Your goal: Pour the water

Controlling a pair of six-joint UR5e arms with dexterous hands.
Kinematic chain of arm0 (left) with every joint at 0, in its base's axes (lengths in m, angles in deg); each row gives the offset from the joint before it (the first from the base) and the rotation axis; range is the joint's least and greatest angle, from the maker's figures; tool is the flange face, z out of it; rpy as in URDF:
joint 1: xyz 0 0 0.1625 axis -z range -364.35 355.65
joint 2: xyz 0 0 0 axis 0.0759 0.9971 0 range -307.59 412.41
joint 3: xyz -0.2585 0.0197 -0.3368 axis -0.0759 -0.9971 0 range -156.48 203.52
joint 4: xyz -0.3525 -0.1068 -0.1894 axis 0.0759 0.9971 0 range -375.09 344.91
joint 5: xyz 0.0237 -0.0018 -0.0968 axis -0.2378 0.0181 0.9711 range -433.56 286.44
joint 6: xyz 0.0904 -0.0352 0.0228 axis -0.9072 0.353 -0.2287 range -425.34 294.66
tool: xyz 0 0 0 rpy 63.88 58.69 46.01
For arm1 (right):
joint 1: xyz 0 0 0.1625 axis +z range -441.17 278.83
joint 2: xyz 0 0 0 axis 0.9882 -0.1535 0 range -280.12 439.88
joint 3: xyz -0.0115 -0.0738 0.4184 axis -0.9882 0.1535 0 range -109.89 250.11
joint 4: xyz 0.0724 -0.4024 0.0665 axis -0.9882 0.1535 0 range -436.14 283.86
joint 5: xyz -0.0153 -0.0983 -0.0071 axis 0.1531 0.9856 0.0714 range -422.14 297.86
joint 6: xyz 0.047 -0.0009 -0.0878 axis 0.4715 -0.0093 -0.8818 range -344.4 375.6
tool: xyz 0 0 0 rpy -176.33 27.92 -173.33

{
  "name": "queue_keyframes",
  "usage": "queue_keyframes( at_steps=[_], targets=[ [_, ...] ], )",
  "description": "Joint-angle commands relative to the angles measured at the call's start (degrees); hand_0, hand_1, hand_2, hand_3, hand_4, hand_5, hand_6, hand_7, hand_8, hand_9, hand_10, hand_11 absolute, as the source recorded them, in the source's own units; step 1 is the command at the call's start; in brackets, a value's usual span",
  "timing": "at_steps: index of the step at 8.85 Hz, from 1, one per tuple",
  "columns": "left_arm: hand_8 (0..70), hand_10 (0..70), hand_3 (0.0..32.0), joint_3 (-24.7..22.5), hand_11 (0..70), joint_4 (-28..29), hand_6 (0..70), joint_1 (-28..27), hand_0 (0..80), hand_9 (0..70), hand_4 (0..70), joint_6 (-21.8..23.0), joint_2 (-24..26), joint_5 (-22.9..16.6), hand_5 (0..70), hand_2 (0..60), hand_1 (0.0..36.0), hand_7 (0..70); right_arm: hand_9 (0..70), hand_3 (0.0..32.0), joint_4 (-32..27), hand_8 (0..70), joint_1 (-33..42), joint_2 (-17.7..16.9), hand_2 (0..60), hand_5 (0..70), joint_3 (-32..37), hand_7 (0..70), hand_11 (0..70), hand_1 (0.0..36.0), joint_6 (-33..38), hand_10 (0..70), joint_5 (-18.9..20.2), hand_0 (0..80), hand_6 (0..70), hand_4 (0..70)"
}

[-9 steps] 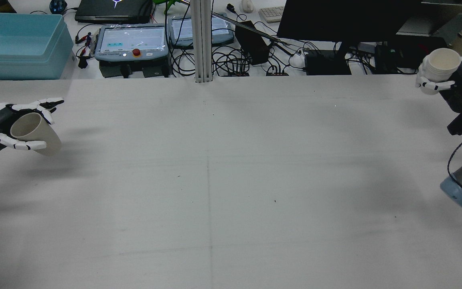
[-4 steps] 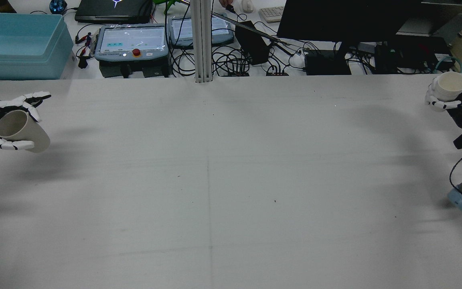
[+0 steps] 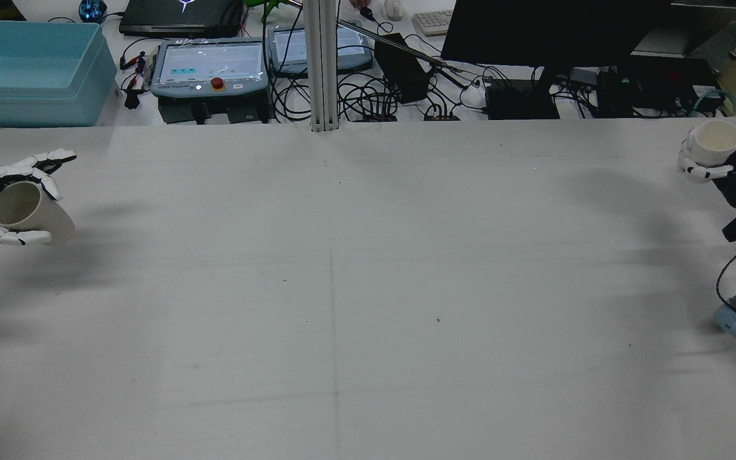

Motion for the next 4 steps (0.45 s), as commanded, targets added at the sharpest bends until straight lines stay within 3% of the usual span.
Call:
queue_keyframes(
  at_steps=[1,4],
  targets=[
    [6.8,5.5,0.0,10.0,9.3,7.8,14.0,-0.1,51.9,10.4,66.5,-5.0,0.7,0.2,64.7,60.0,25.4,15.3,70.0,0.0,0.0,70.0,0.1,-0.5,60.0,70.0,-0.1,70.0,70.0,22.0,0.8,60.5,0.0,54.1,70.0,44.0],
    [7.1,5.7,0.0,17.9,9.6,10.4,14.6,-0.2,52.0,10.7,67.5,-5.4,1.1,0.0,65.3,60.0,25.4,15.6,70.0,0.0,0.0,70.0,0.1,-0.7,60.0,70.0,-0.6,70.0,70.0,23.0,1.1,58.0,0.1,55.4,70.0,42.2]
  ],
)
